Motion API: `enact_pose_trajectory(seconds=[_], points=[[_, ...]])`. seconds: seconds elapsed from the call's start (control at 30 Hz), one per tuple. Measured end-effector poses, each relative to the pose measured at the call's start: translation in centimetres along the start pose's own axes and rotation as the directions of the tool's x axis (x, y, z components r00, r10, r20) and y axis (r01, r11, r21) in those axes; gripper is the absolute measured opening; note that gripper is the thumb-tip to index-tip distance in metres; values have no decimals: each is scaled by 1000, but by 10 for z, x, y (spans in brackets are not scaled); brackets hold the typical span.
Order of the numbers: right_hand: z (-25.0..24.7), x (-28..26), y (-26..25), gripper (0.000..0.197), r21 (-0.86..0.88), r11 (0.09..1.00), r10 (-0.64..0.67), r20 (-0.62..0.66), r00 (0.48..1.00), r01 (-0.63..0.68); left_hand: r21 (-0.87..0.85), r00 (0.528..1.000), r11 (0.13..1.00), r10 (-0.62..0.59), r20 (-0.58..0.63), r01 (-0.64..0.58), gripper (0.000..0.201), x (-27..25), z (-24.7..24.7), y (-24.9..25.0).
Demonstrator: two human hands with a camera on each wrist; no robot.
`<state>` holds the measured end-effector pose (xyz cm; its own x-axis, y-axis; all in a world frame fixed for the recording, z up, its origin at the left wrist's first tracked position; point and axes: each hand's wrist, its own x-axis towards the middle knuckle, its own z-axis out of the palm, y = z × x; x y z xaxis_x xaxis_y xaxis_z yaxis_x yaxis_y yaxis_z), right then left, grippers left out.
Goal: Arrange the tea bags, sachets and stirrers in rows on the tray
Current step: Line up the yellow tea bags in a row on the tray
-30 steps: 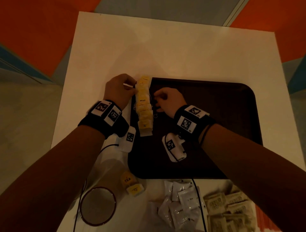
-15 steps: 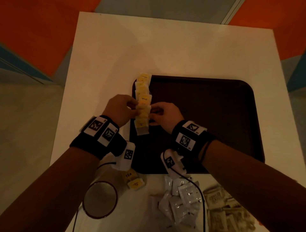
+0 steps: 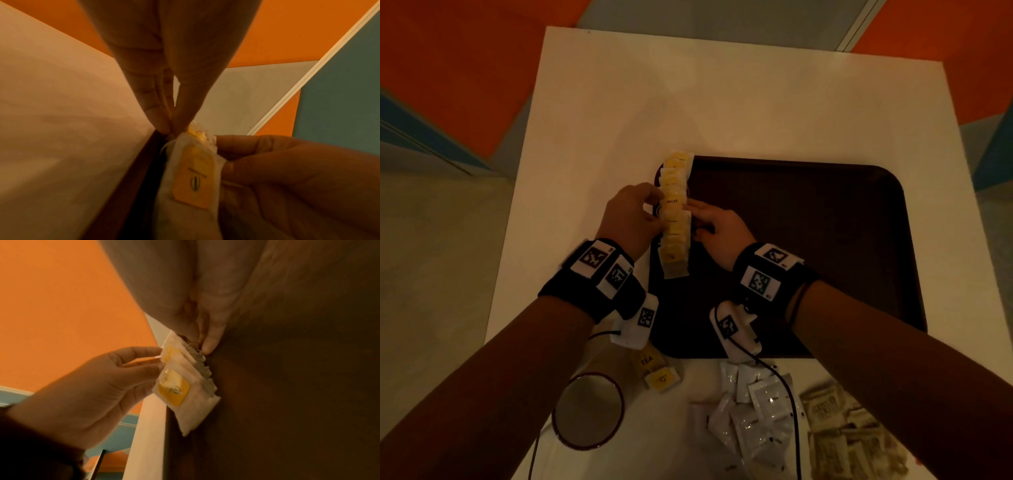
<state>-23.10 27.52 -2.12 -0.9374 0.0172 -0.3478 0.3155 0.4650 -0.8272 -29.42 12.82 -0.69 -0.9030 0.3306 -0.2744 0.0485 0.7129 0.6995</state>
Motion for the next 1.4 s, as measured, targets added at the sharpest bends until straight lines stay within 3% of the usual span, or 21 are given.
enact_pose_trajectory(seconds=[0.1,0.2,0.33,0.5,0.57,0.83,1.07,1.13,1.23,1.3,1.4], points=[[-3,3,-2,50,-16,1000,18,7,1000,-18,-32,1000,999,-18,22,19,36,4,-6,0],[-7,9,-2,49,79,991,117,-48,992,-113,-101,997,992,-67,29,69,42,8,-14,0],[-3,13,-4,46,51,992,111,9,994,-112,-130,997,989,-68,28,72,48,17,-16,-2],[-8,27,-6,51,70,984,169,-127,977,-161,-119,997,991,-57,43,62,49,31,-16,6],[-14,37,-8,53,49,983,182,-124,975,-177,-112,997,992,-45,66,52,50,36,-15,9],[-10,49,-9,52,-52,993,105,-36,994,-107,-57,1000,998,-2,24,3,43,35,-9,9],[-13,31,-8,48,92,980,188,-109,976,-178,-109,999,993,-48,-18,45,32,28,-23,3],[-13,18,-1,41,156,967,220,-110,969,-201,-157,997,984,-74,33,78,24,18,-29,3],[-6,-1,6,31,231,943,260,-64,964,-239,-194,971,967,-126,203,167,21,-1,-28,7],[4,-10,7,29,255,933,275,-45,960,-255,-164,946,964,-156,286,209,25,-11,-22,9],[15,-15,4,26,266,933,265,-59,962,-241,-32,943,984,-160,291,177,35,-20,-13,10]])
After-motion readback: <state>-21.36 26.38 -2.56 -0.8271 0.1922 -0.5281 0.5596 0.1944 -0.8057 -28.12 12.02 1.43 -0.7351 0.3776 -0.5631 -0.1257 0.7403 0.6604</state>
